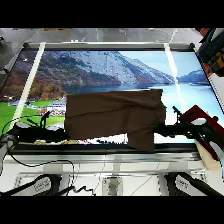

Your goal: Fold the clothes and pants, and hang the long-sleeved shirts on hangers.

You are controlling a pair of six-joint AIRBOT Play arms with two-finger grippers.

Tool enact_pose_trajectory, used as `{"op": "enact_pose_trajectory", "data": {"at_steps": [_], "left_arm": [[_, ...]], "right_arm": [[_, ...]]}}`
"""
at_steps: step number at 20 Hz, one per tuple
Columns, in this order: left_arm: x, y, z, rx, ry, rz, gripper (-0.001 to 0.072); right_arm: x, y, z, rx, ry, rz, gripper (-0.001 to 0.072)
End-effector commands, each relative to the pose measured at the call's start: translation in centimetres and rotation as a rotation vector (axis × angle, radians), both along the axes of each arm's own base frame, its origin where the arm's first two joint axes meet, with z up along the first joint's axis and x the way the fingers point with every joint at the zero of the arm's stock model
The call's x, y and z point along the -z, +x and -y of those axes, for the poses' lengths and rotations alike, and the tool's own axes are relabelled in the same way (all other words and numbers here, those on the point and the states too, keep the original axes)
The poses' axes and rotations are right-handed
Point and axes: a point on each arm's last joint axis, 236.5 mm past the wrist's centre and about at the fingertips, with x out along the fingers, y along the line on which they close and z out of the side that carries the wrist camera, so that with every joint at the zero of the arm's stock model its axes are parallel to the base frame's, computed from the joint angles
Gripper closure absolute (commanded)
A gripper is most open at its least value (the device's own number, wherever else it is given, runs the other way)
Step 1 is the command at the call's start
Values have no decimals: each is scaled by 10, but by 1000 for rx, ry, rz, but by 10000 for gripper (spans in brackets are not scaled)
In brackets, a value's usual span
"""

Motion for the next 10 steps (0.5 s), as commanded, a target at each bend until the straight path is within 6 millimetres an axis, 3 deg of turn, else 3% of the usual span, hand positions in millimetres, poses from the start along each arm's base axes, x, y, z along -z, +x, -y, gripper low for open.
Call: {"op": "enact_pose_trajectory", "data": {"at_steps": [1, 4, 6, 8, 10], "left_arm": [[-67, 34, 34, 47, -211, 198, 692], [-129, 98, 32, -88, -302, 402, 693], [-157, 147, 17, -264, -311, 528, 694], [-162, 187, -4, -455, -246, 598, 694], [-154, 215, -21, -626, -167, 622, 694]], "right_arm": [[-67, 29, 5, 72, -23, 198, 701], [-122, 69, 18, 263, 3, 349, 701], [-143, 106, 26, 410, 28, 452, 702], [-149, 143, 34, 522, -7, 542, 702], [-149, 178, 36, 619, -31, 586, 702]]}}
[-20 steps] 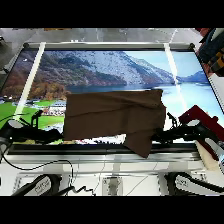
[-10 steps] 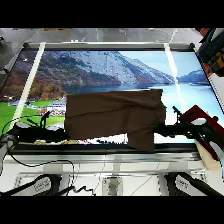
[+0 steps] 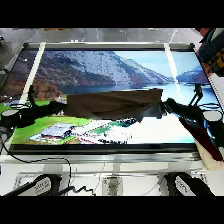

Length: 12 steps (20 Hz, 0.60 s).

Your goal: Fold the clothes and pants, and hang the long-sleeved shirts on hangers.

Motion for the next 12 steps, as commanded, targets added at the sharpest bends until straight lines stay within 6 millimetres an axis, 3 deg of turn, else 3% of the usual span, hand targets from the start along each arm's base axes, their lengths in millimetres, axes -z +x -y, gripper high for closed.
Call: {"op": "enact_pose_trajectory", "data": {"at_steps": [1, 3, 5, 6, 7, 8, 10, 12], "left_arm": [[-4, 61, -43, -394, 14, 39, 694], [12, 75, -40, -457, 71, 16, 694], [23, 91, -21, -424, 87, 2, 692], [32, 100, -13, -406, 91, -8, 663], [41, 107, -7, -392, 90, -22, 365], [49, 111, -4, -384, 81, -37, 5], [55, 110, -3, -353, 68, -48, -1], [55, 104, -17, -291, 125, -31, 0]], "right_arm": [[-18, 69, 21, 251, -22, 147, 701], [-6, 102, 26, 302, -50, 156, 701], [13, 129, 26, 310, -49, 126, 700], [25, 140, 26, 305, -55, 109, 627], [36, 146, 22, 289, -51, 86, 167], [43, 149, 18, 266, -53, 69, 27], [42, 149, 11, 234, -54, 62, 25], [41, 144, 6, 177, -100, 62, 27]]}}
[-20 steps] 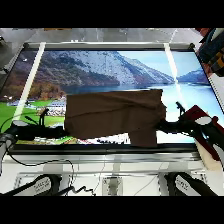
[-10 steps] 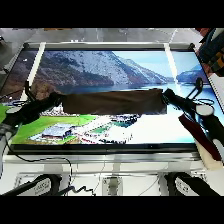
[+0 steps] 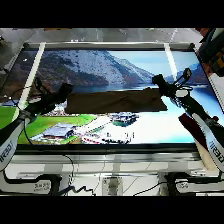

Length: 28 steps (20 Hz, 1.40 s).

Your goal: Fold the clothes and pants, and hang the long-sleeved shirts on hangers.

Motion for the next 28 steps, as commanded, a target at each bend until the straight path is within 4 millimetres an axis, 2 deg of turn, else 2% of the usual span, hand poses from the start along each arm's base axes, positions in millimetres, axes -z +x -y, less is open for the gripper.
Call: {"op": "enact_pose_trajectory", "data": {"at_steps": [1, 3, 5, 6, 7, 9, 13, 14, 15, 16, 17, 18, 19, 20, 21, 23, 25, 27, 28], "left_arm": [[10, -6, -15, 96, 72, -14, 3], [23, -25, -35, 151, 85, -79, 9], [52, -55, -58, 225, 174, -211, 9], [64, -71, -65, 266, 213, -281, 8], [74, -84, -63, 333, 242, -334, 9], [83, -93, -47, 415, 214, -378, 9], [103, -86, 0, 523, 205, -397, 20], [105, -80, 14, 541, 200, -387, 48], [103, -72, 24, 545, 199, -367, 205], [97, -63, 33, 547, 200, -341, 486], [87, -55, 42, 562, 208, -309, 690], [72, -50, 50, 596, 210, -282, 694], [54, -45, 55, 624, 207, -255, 695], [32, -38, 56, 605, 191, -242, 696], [12, -32, 50, 558, 191, -236, 697], [-29, -37, 38, 554, 294, -184, 697], [-65, -69, 42, 639, 349, -176, 696], [-99, -99, 46, 696, 360, -159, 695], [-116, -107, 45, 698, 373, -133, 694]], "right_arm": [[9, -1, -11, -91, -69, -28, 28], [21, -14, -24, -189, -108, -83, 29], [33, -28, -36, -272, -123, -143, 29], [37, -34, -41, -302, -119, -168, 29], [41, -40, -46, -330, -110, -191, 29], [48, -54, -57, -388, -88, -242, 28], [58, -81, -76, -504, -54, -327, 29], [57, -82, -78, -512, -51, -330, 29], [54, -82, -80, -521, -48, -329, 39], [51, -81, -84, -531, -49, -324, 111], [47, -79, -90, -543, -54, -313, 251], [41, -78, -99, -560, -61, -297, 385], [35, -76, -111, -581, -71, -276, 485], [28, -75, -124, -603, -81, -255, 644], [22, -73, -138, -623, -91, -231, 699], [13, -74, -170, -667, -105, -193, 700], [14, -79, -207, -712, -105, -178, 700], [28, -89, -249, -738, -70, -205, 700], [38, -98, -272, -759, -47, -233, 700]]}}
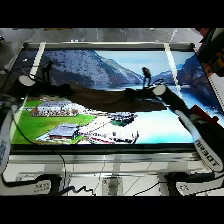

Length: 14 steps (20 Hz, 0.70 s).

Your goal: Fold the clothes and pants, and hang the long-sleeved shirts on hangers.

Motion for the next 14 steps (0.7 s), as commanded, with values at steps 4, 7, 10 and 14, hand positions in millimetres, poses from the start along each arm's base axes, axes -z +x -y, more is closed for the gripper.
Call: {"op": "enact_pose_trajectory", "data": {"at_steps": [4, 7, 10, 14], "left_arm": [[-91, -52, -1, 33, 27, 119, 694], [-111, -60, -1, 30, 31, 169, 694], [-122, -63, -6, 13, 34, 201, 693], [-110, -63, 29, 82, -31, 153, 693]], "right_arm": [[29, -57, -171, -116, 143, -112, 700], [32, -87, -236, -153, 200, -165, 699], [27, -99, -253, -169, 210, -158, 700], [22, -69, -192, -222, 62, -122, 699]]}}
